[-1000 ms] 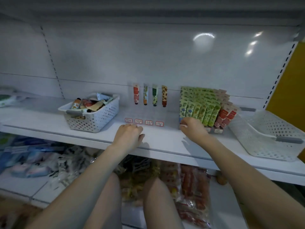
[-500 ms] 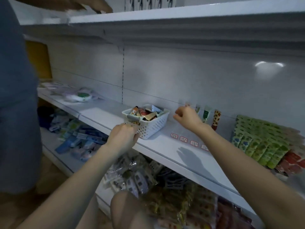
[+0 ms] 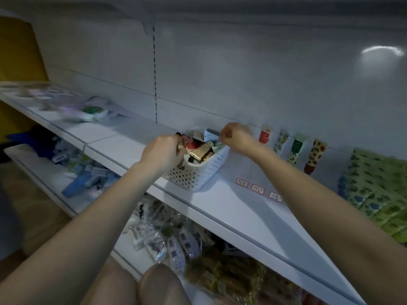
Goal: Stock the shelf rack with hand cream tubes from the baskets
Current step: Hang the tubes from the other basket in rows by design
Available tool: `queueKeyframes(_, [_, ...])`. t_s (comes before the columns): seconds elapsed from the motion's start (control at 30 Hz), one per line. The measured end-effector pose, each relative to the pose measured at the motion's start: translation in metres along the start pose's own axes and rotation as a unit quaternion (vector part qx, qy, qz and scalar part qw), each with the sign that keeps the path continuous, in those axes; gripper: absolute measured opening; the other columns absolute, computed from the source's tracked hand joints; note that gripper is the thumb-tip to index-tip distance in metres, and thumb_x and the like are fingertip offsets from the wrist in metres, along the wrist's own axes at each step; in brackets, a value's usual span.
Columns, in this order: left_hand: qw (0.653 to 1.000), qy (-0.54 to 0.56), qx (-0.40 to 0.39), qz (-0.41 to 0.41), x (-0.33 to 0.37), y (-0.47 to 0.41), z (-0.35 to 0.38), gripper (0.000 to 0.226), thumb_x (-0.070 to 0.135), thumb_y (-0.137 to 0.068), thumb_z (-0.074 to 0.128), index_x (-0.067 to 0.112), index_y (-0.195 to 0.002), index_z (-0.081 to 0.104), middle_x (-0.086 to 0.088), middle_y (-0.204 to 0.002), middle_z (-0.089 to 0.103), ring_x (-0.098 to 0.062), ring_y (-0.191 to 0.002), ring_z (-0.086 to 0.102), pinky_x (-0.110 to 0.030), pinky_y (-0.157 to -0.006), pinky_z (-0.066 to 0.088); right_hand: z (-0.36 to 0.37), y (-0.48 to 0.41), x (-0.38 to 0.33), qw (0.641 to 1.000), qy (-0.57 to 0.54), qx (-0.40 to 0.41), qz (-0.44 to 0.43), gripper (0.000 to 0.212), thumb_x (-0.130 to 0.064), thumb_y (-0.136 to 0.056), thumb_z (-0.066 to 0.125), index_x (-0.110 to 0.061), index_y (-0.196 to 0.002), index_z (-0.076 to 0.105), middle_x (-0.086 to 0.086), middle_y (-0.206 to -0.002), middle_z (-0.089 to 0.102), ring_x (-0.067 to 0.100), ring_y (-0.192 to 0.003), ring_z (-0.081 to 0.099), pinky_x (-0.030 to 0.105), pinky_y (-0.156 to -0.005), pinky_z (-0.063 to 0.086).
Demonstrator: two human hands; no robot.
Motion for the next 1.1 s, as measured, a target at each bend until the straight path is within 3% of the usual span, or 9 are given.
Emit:
queueKeyframes(0.17, [0.997,0.016,-0.066,-0.032,-0.015,-0.049,0.024,0.021,0.023,-0.095,0.049,0.007,-0.082,0.045,-0.007,-0.076,0.045,-0.025,-0.075,0.046,-0.029,-0.058,0.033,0.016,-0.045,0.011,1.0,0.015,-0.015,-0.008,0.021,-0.014,-0.092,0.053,-0.005,-0.111,0.057,0.01,-0.115,0.059,0.015,-0.09,0.049,0.023,-0.071,0.037])
queueKeyframes(0.37, [0.993,0.034,-0.108,-0.046,-0.026,-0.089,0.053,0.043,0.033,-0.094,0.053,0.012,-0.059,0.038,-0.003,-0.06,0.041,-0.021,-0.06,0.044,-0.03,-0.052,0.031,0.034,-0.075,0.023,0.994,0.068,-0.077,-0.038,0.03,-0.014,-0.092,0.054,-0.005,-0.12,0.052,0.01,-0.127,0.051,0.015,-0.097,0.045,0.018,-0.063,0.033])
queueKeyframes(0.43, [0.993,0.017,-0.105,-0.044,-0.026,-0.096,0.058,0.047,0.04,-0.092,0.053,0.012,-0.057,0.038,-0.004,-0.061,0.043,-0.024,-0.065,0.047,-0.03,-0.057,0.036,0.039,-0.08,0.025,0.992,0.073,-0.089,-0.048,0.034,-0.014,-0.092,0.053,-0.006,-0.124,0.05,0.011,-0.13,0.051,0.02,-0.106,0.049,0.017,-0.072,0.034])
queueKeyframes(0.57, [0.992,-0.023,-0.111,-0.047,-0.021,-0.104,0.063,0.05,0.048,-0.09,0.054,0.013,-0.058,0.039,-0.008,-0.075,0.048,-0.025,-0.077,0.048,-0.031,-0.063,0.039,0.047,-0.087,0.026,0.99,0.07,-0.107,-0.053,0.036,-0.015,-0.091,0.054,-0.01,-0.127,0.051,0.011,-0.13,0.053,0.025,-0.116,0.051,0.03,-0.091,0.042])
queueKeyframes(0.73, [0.975,0.071,-0.192,-0.089,-0.015,-0.107,0.072,0.047,0.056,-0.083,0.057,0.016,-0.061,0.046,0.0,-0.064,0.052,-0.021,-0.073,0.056,-0.027,-0.06,0.042,0.052,-0.092,0.026,0.989,0.084,-0.103,-0.062,0.04,-0.014,-0.092,0.054,-0.014,-0.131,0.047,0.012,-0.129,0.05,0.027,-0.115,0.05,0.032,-0.09,0.042])
queueKeyframes(0.9, [0.965,0.064,-0.229,-0.113,-0.009,-0.114,0.07,0.033,0.039,-0.08,0.066,0.014,-0.065,0.051,-0.001,-0.065,0.05,-0.018,-0.072,0.052,-0.024,-0.053,0.037,0.053,-0.094,0.023,0.988,0.075,-0.108,-0.078,0.038,-0.016,-0.091,0.055,-0.011,-0.127,0.049,0.014,-0.124,0.055,0.028,-0.111,0.053,0.036,-0.09,0.046])
queueKeyframes(1.0, [0.965,0.054,-0.227,-0.119,-0.006,-0.111,0.066,0.029,0.033,-0.08,0.068,0.011,-0.07,0.052,0.0,-0.063,0.051,-0.018,-0.074,0.053,-0.024,-0.059,0.04,0.053,-0.095,0.022,0.984,0.122,-0.098,-0.088,0.034,-0.018,-0.092,0.054,-0.012,-0.125,0.054,0.015,-0.111,0.051,0.031,-0.107,0.053,0.031,-0.079,0.042])
queueKeyframes(1.1, [0.965,0.085,-0.208,-0.136,-0.009,-0.108,0.06,0.03,0.02,-0.08,0.067,0.009,-0.059,0.048,0.006,-0.039,0.048,-0.012,-0.054,0.043,-0.013,-0.037,0.031,0.049,-0.093,0.026,0.99,0.095,-0.061,-0.084,0.032,-0.018,-0.092,0.055,-0.008,-0.122,0.058,0.017,-0.113,0.055,0.029,-0.104,0.054,0.031,-0.081,0.044])
Point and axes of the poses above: each hand's wrist, its own y-axis away from the middle knuckle, its own z-axis out of the palm, x = y × z, the point moved 3 cm from there along -y, towards the middle knuckle
